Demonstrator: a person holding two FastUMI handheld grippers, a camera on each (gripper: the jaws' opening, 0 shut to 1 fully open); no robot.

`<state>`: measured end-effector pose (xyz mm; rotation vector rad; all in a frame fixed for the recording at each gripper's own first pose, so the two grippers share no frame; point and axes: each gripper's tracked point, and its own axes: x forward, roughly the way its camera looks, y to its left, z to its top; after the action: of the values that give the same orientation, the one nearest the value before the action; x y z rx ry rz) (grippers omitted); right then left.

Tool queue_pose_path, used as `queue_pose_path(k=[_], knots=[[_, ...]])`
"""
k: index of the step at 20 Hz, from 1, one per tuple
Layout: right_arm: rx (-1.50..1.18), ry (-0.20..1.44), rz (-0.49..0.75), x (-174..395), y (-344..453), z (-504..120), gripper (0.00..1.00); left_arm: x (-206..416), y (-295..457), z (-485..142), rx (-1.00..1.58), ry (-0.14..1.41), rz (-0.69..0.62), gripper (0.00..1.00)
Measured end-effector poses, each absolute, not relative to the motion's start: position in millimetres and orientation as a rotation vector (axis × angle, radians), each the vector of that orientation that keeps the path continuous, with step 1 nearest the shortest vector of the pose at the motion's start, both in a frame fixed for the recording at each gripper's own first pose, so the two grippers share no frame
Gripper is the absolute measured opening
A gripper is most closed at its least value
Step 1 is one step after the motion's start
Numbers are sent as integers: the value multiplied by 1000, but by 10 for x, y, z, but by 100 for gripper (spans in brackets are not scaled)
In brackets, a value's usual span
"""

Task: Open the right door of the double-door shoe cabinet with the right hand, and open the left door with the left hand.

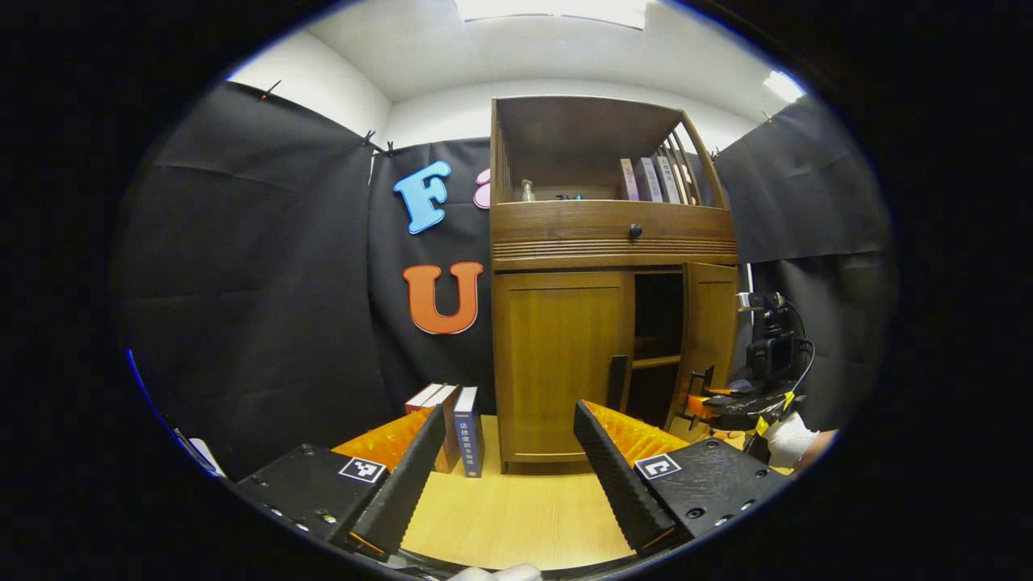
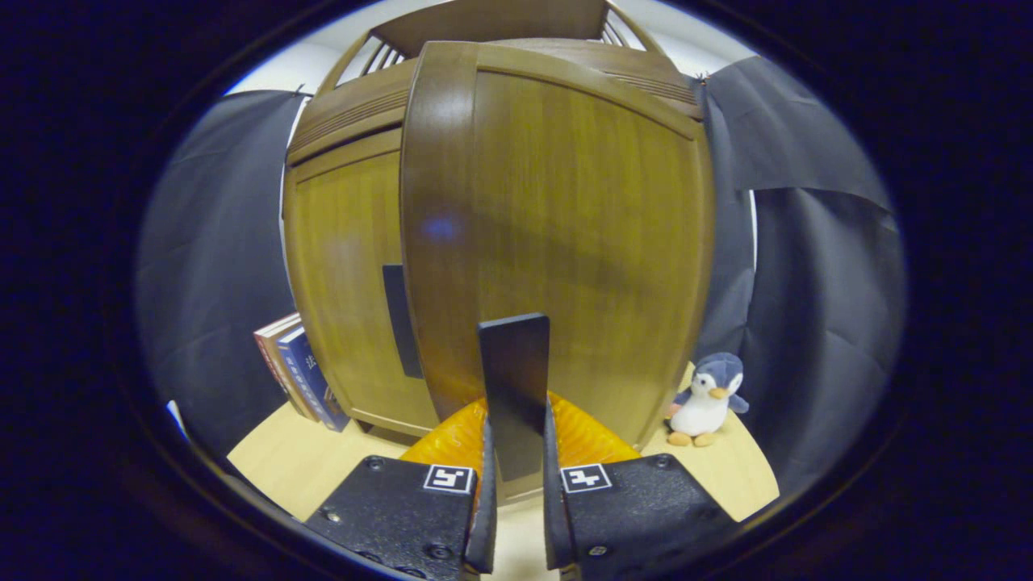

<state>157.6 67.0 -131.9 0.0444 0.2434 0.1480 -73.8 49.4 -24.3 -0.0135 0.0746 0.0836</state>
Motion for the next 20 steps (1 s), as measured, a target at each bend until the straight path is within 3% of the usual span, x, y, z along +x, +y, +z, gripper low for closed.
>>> queue_pose_path(k=[8, 9, 13, 18, 19, 20], knots=[[90, 233, 115, 1146, 152, -1358, 24, -658, -90, -208, -12, 83, -34, 96], [99, 231, 113, 1100, 74, -1372, 23, -641, -189, -196, -13, 79, -46, 100], [129, 242, 108, 959, -307, -1391, 21, -603, -571, -111, 0, 69, -59, 96], [90, 249, 128, 888, -819, -1415, 7, -582, -1194, -68, 13, 89, -59, 96], [92, 253, 152, 889, -863, -1427, 5, -580, -1345, -36, 15, 89, -61, 100], [97, 257, 181, 886, -884, -1415, 5, -595, -1487, -7, 15, 90, -61, 96]])
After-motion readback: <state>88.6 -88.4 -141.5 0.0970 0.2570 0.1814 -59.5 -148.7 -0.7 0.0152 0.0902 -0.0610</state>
